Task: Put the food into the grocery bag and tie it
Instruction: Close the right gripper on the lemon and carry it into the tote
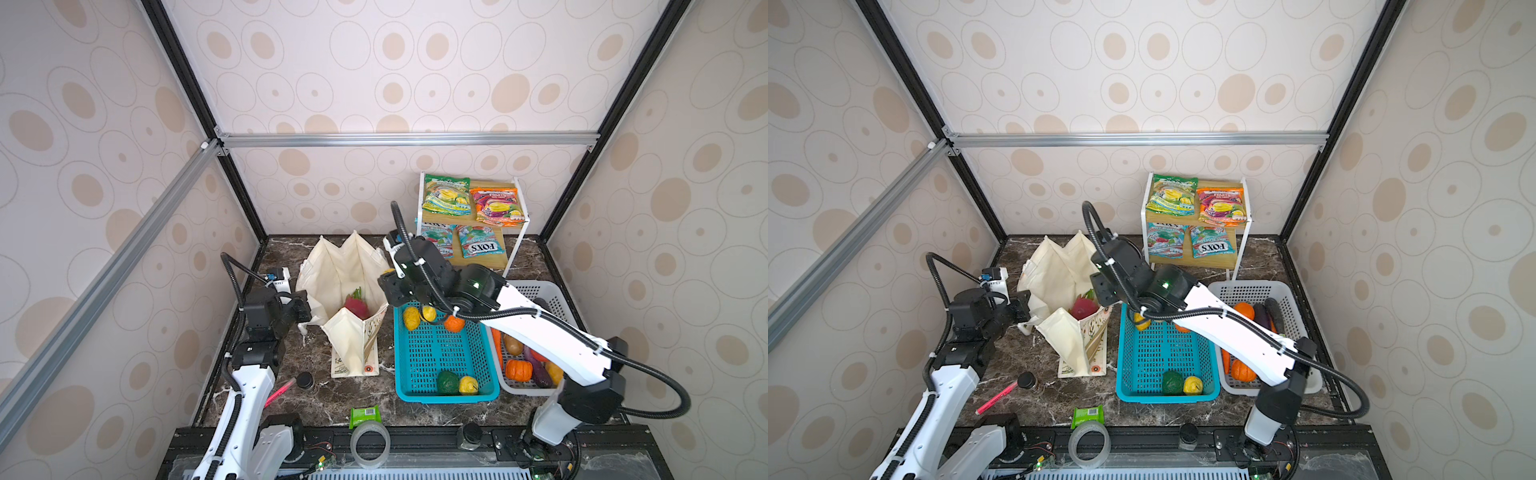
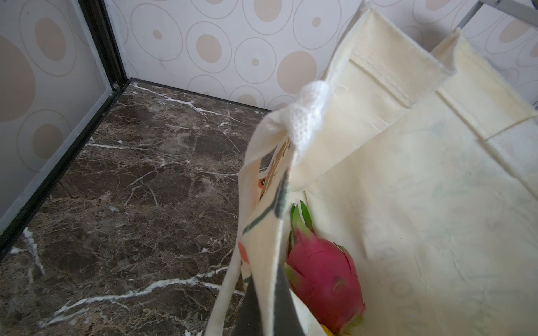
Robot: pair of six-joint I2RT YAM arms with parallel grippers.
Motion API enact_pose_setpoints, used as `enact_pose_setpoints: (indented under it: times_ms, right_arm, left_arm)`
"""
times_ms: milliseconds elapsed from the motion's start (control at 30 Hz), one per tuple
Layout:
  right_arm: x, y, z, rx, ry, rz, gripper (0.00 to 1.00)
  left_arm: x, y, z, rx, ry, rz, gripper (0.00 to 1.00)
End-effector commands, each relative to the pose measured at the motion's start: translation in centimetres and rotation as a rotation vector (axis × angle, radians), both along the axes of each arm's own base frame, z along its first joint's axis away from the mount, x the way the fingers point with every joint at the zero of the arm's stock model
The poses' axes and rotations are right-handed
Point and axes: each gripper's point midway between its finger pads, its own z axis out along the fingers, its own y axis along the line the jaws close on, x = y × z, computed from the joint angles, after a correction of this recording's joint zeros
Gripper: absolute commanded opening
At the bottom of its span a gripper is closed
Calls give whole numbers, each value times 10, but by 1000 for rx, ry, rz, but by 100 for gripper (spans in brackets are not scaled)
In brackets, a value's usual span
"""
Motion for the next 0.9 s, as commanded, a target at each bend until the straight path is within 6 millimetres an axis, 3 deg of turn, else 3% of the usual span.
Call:
enact_pose_setpoints:
  times_ms: [0,133,300,600,700,867]
  right_arm:
    - [15,40,-35,-77,48,67,57]
    - [35,71,-72,-124,94,51,57]
    - [42,103,-135,-114,201,68,57]
    - [48,91,-227,-260,291,-9,59]
    - [46,89,-237,-288,301,-1,61]
    - [44,95,-220,-254,298,25,76]
  left_arm:
    - [-1,-1,15,22,-49,-16,0]
    - [-1,-3,15,20,-48,-26,0]
    - [-2,-3,18,24,-63,-22,0]
    - [-2,-2,18,30,-63,-13,0]
    - [-2,-1,17,30,-58,-10,0]
    - [-1,0,14,34,-44,0,0]
